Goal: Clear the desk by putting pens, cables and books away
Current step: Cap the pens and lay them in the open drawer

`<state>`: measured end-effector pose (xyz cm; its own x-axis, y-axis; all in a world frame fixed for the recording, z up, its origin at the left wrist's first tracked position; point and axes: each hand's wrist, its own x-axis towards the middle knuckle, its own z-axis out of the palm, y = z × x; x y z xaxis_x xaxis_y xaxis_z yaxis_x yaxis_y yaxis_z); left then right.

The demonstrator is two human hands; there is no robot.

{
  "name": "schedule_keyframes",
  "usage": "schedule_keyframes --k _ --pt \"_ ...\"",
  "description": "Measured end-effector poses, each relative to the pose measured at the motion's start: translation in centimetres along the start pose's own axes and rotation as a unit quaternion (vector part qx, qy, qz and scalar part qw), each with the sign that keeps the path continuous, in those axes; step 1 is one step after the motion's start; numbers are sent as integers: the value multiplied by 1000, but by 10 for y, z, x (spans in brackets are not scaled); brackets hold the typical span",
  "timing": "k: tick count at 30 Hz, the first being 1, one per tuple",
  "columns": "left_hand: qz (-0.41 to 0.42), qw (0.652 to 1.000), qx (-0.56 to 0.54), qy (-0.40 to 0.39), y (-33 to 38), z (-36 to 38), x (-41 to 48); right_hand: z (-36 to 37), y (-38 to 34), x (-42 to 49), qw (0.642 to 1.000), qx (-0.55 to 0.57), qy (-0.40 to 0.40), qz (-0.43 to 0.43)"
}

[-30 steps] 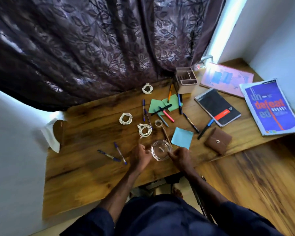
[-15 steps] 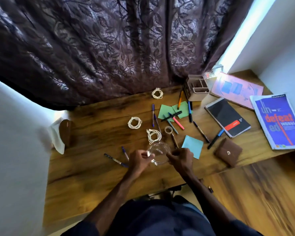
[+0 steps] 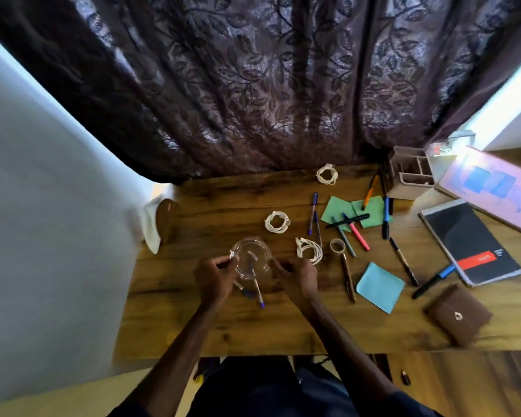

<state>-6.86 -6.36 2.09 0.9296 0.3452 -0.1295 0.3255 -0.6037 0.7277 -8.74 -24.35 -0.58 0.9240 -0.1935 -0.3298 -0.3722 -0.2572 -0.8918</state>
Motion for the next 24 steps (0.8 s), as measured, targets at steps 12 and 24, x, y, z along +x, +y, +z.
schedule_keyframes --k 12,24 --pt "-123 989 -55 65 -104 -77 66 105 -46 4 993 -102 -64 -17" --pt "-193 976 -7 95 -176 -124 104 148 -65 15 984 -129 -118 -24"
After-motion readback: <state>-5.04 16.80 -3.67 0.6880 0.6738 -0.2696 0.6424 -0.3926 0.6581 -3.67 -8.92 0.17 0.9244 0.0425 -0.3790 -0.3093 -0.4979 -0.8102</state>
